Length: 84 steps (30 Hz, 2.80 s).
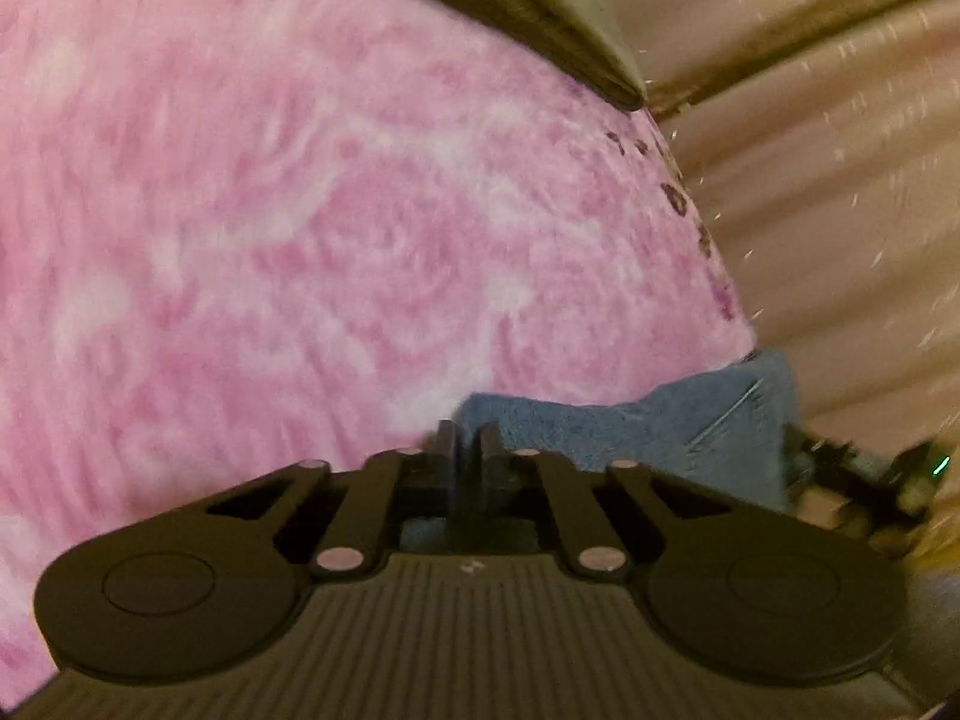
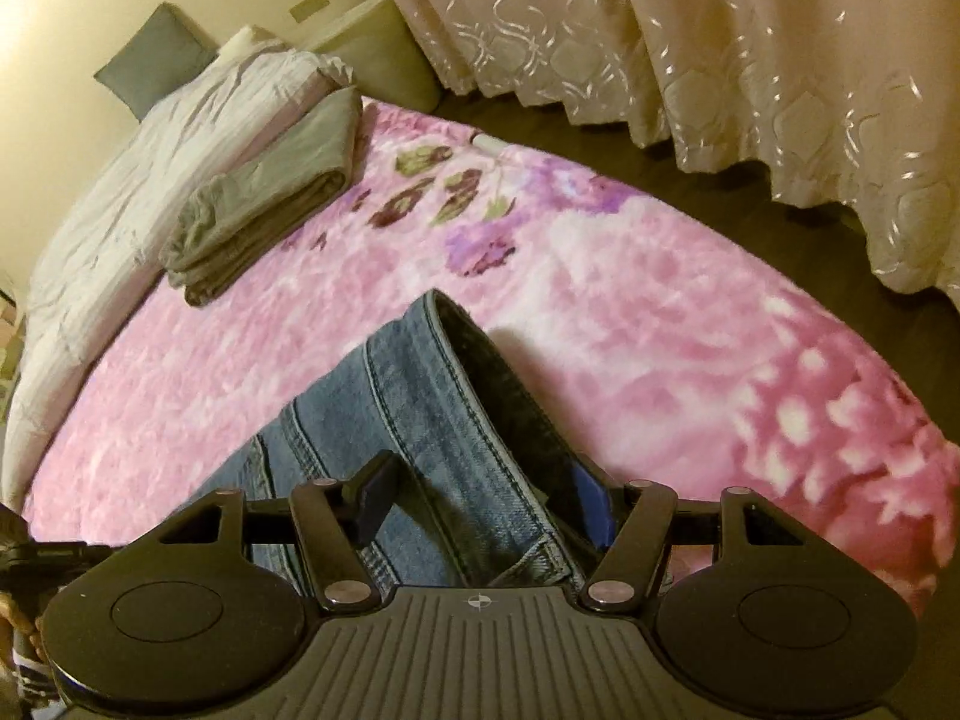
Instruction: Fold clothes
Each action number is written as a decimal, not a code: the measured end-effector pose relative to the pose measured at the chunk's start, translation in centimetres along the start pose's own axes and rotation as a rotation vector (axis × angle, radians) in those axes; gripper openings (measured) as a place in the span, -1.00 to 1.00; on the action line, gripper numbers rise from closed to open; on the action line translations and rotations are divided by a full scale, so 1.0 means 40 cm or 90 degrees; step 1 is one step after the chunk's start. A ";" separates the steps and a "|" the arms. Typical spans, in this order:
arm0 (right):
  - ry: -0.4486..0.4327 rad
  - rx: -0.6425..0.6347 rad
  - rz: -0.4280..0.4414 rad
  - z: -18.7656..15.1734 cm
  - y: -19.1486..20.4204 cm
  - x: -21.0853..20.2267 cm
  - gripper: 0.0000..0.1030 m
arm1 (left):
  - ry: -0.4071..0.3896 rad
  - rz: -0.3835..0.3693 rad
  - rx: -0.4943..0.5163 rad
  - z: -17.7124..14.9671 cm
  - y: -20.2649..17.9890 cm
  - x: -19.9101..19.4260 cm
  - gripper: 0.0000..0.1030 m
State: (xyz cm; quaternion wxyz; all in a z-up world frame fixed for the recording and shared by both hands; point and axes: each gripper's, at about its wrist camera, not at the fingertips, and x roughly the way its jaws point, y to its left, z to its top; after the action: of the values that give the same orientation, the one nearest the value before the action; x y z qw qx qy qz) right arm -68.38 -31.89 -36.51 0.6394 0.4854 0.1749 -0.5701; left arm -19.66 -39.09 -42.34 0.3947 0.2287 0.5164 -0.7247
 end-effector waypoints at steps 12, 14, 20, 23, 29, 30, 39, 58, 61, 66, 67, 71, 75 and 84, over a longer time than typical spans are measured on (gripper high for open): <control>-0.040 -0.136 -0.187 -0.038 0.102 0.000 0.24 | -0.162 0.243 0.221 -0.071 -0.129 -0.026 -0.97; -0.081 -0.180 -0.207 -0.056 0.154 -0.027 0.24 | -0.190 0.206 0.158 -0.087 -0.108 -0.109 -0.98; -0.143 -0.343 -0.159 -0.148 0.309 -0.004 0.24 | -0.108 0.196 0.170 -0.217 -0.061 -0.150 -0.86; -0.127 -0.412 -0.149 -0.195 0.310 0.082 0.24 | -0.146 0.234 0.201 -0.223 -0.011 -0.123 -0.77; -0.136 -0.331 -0.163 -0.218 0.241 0.046 0.45 | -0.193 0.314 0.078 -0.193 0.104 -0.216 -0.81; -0.141 -0.327 -0.168 -0.226 0.256 0.028 0.45 | -0.196 0.311 0.076 -0.206 0.104 -0.238 -0.80; -0.176 -0.372 -0.084 -0.415 0.399 0.009 0.45 | -0.205 0.295 0.200 -0.417 0.007 -0.318 -0.78; -0.122 -0.432 0.048 -0.797 0.626 -0.036 0.45 | -0.356 0.476 -0.063 -0.905 0.112 -0.625 -0.46; -0.147 -0.461 0.014 -0.848 0.633 -0.028 0.45 | -0.343 0.504 -0.055 -0.943 0.079 -0.631 -0.46; -0.088 -0.418 0.010 -0.848 0.617 -0.073 0.45 | -0.311 0.507 -0.101 -0.997 0.032 -0.637 -0.44; -0.079 -0.416 0.004 -0.849 0.615 -0.083 0.45 | -0.303 0.514 -0.107 -1.003 0.021 -0.640 -0.44; -0.088 -0.398 0.010 -0.857 0.608 -0.149 0.45 | -0.307 0.552 -0.126 -1.027 -0.024 -0.680 -0.31; -0.096 -0.377 0.031 -0.862 0.602 -0.199 0.45 | -0.324 0.569 -0.113 -1.039 -0.077 -0.712 -0.17; -0.128 -0.361 0.059 -0.876 0.598 -0.285 0.45 | -0.342 0.575 -0.085 -1.059 -0.149 -0.744 -0.16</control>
State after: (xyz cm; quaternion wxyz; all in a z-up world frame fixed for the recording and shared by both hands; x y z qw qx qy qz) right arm -38.61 0.32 -33.94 0.7889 0.2363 0.2407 -0.5137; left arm -10.33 11.16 -32.30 0.7998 0.2088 0.2921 -0.4810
